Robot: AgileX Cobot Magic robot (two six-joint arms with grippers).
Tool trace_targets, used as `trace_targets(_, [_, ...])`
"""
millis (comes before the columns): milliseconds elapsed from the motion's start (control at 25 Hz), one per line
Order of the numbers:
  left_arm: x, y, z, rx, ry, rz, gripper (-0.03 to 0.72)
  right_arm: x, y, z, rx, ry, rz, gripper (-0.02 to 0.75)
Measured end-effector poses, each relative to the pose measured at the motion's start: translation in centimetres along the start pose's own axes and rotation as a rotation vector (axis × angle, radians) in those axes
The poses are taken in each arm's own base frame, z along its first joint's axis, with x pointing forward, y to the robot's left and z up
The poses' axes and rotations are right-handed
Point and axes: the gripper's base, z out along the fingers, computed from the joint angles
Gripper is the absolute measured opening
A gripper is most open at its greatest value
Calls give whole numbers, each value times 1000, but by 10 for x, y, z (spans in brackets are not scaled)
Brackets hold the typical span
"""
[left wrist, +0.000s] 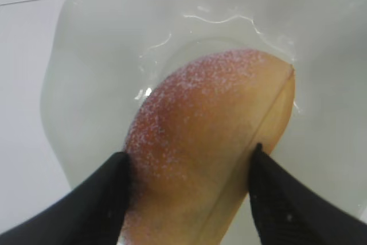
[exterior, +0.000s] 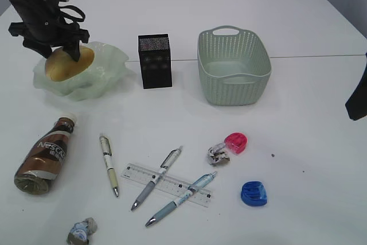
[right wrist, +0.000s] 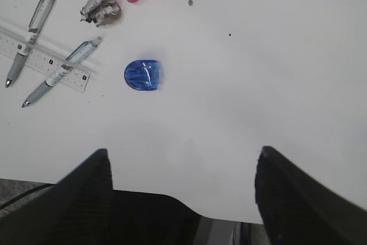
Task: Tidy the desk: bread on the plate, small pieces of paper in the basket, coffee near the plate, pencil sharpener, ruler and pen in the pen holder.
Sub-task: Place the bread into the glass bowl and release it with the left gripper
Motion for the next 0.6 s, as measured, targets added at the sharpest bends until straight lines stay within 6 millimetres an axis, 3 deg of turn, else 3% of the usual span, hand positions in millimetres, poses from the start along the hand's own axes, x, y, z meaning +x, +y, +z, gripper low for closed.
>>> trace_targets(160, [1,1,5,-12,6,-6,544,0,0,0,0,0,2,567])
trace_targets(600, [-1,1,4,-14,-4,-15,556,0,0,0,0,0,7,566])
